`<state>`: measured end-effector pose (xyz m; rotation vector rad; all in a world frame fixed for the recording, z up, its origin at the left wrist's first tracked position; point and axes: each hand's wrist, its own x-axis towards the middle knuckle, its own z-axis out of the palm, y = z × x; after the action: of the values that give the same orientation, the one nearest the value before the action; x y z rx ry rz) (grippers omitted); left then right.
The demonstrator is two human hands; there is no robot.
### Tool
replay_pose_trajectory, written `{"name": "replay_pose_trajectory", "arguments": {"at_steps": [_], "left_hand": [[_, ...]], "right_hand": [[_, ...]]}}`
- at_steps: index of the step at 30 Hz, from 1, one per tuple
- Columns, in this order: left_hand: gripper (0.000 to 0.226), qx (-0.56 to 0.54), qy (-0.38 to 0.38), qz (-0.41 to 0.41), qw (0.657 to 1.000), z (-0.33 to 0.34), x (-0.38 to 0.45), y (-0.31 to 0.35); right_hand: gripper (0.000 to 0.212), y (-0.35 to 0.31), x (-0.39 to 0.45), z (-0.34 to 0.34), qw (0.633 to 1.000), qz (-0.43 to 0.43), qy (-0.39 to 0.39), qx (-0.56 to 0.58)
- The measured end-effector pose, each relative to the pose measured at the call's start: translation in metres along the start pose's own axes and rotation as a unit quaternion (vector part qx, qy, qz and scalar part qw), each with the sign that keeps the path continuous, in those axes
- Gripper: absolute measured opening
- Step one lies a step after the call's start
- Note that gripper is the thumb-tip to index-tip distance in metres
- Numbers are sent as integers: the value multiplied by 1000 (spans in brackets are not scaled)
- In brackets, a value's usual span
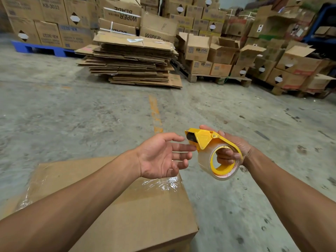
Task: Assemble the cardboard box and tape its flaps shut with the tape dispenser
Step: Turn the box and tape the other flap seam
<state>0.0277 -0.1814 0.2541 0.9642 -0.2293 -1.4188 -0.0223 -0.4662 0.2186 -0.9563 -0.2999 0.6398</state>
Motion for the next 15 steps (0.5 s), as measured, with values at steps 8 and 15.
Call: {"name": "replay_pose_trajectory", "arguments": {"at_steps": [8, 15], "left_hand": [[13, 31, 73, -21, 997, 1, 7, -4], [6, 16, 128, -29, 991, -9, 17, -7]], "right_hand": [[49, -5, -4, 10, 996, 46, 55, -60], [62, -6, -3, 30, 975, 69, 162, -132]]}}
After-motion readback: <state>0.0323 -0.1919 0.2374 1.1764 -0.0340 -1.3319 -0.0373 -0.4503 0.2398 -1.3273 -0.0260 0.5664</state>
